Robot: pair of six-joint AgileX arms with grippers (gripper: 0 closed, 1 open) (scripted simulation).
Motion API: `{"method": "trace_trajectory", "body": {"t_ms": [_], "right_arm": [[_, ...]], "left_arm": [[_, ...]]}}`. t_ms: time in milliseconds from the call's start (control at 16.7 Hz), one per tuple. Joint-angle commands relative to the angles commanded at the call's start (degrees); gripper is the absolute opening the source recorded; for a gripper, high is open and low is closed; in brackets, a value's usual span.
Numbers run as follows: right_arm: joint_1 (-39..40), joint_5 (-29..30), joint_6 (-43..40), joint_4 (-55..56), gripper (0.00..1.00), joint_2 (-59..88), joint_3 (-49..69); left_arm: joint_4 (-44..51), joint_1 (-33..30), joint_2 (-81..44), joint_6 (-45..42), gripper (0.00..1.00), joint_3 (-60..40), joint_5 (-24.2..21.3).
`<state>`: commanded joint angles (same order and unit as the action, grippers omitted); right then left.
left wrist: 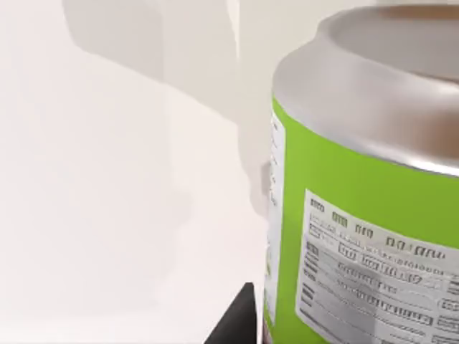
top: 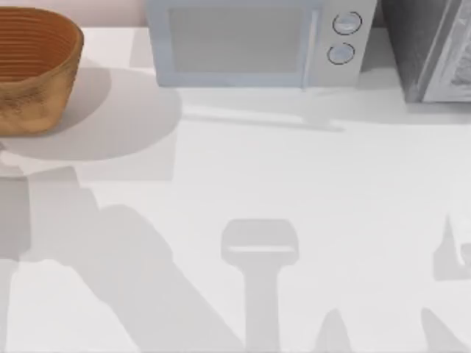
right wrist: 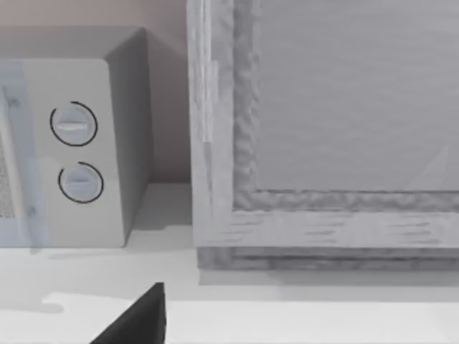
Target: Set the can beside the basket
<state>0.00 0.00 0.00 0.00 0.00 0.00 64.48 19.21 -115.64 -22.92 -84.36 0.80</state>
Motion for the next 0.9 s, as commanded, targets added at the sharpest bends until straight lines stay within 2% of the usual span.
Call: {"method": "trace_trajectory", "body": {"t_ms": [180,900], "right_arm": [[0.00,0.00,0.00,0.00,1.00,0.00,0.00],[0.00,0.00,0.00,0.00,1.00,0.00,0.00]], "left_arm": [[-2.36,2.27,1.10,-0.08,0.00,-2.41,-0.95],[-4.03,2.28,0.64,-0.10,0.00,-1.21,-0.95]]}}
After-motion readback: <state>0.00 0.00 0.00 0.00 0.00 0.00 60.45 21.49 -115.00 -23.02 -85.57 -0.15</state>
